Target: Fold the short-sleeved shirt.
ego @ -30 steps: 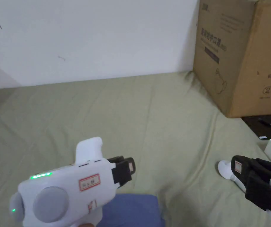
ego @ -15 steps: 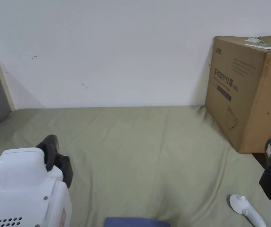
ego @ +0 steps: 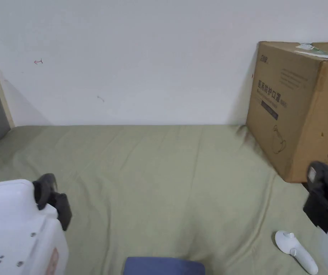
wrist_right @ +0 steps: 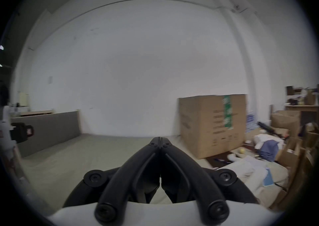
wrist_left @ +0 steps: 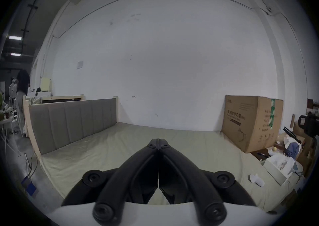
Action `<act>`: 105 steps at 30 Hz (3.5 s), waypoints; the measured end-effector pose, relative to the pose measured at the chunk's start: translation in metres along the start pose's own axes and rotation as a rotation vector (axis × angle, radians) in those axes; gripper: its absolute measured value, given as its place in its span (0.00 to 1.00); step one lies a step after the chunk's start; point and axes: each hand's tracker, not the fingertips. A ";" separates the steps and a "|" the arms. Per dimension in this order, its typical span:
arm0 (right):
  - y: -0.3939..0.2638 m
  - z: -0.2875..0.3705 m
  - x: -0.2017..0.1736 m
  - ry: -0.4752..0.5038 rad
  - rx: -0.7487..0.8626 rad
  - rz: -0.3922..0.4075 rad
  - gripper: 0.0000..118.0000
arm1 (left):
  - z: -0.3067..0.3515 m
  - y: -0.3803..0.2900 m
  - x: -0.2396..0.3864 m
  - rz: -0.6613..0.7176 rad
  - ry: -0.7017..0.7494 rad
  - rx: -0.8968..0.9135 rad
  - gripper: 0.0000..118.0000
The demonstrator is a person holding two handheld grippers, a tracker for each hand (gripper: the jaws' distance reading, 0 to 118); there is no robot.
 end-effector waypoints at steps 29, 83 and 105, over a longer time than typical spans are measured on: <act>-0.256 -0.171 -0.097 0.514 -1.382 0.441 0.00 | -0.193 -0.236 -0.077 0.809 -0.684 -1.282 0.98; -0.167 -0.141 -0.084 0.439 -1.102 0.175 0.00 | -0.260 -0.113 -0.297 -0.620 0.547 -1.017 0.87; 0.003 -0.032 0.002 0.181 -0.362 -0.053 0.00 | -0.036 0.017 0.033 -0.032 -0.332 -0.144 0.00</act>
